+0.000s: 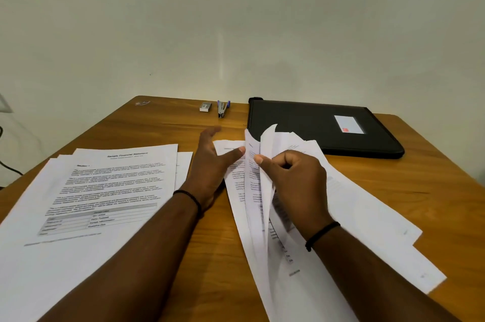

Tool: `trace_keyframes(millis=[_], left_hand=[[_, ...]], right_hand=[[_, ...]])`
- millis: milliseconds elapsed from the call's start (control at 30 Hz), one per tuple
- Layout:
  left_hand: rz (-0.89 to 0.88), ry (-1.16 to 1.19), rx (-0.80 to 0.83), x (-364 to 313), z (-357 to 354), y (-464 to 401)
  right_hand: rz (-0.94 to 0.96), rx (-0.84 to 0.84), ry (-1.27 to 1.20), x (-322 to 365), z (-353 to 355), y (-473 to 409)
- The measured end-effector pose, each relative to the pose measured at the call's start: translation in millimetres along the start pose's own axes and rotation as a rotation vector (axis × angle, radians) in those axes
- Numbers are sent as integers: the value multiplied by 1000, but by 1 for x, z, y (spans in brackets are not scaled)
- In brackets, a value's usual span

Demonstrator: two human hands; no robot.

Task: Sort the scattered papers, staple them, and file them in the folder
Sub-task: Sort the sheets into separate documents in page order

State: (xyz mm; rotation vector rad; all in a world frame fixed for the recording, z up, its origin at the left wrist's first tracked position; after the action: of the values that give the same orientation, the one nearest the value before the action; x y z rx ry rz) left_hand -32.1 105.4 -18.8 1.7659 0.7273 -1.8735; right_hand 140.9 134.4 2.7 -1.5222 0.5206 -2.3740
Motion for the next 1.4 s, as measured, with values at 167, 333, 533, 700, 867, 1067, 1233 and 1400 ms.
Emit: trace_keyframes(millis=[167,333,533,700,867,1067,1233,1400], left_hand=[[98,9,89,1,-1,5],[182,-63,84,7,-5,3],[152,-80,56,6,-6,4],[136,84,110,0,-5,5],[199,272,197,1,-10,11],[242,331,198,3,-9,9],[262,325,164,5,-7,7],[268,348,205,3,-9,9]], right_hand=[[-80,9,-43,0,2,-2],[25,10,97,5,1,1],[96,100,342,12,-1,5],[145,132,480,18,-1,9],[102,125,470,20,1,7],[20,57,295,9,2,5],[-33,-20,203,5,9,-1],[-57,2,122,7,7,2]])
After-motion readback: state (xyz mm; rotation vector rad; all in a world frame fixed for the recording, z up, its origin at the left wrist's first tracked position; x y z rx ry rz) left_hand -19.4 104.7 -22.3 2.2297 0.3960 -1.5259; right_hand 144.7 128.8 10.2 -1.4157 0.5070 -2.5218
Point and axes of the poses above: each hand's wrist, its own y-axis away from the middle knuckle, its own z-axis out of the back of the hand, x = y × z, the point moved 5 cm from there along -y, towards the middle knuckle, and after that the axes turned 10 degrees about -x, right-handed, at the moved point
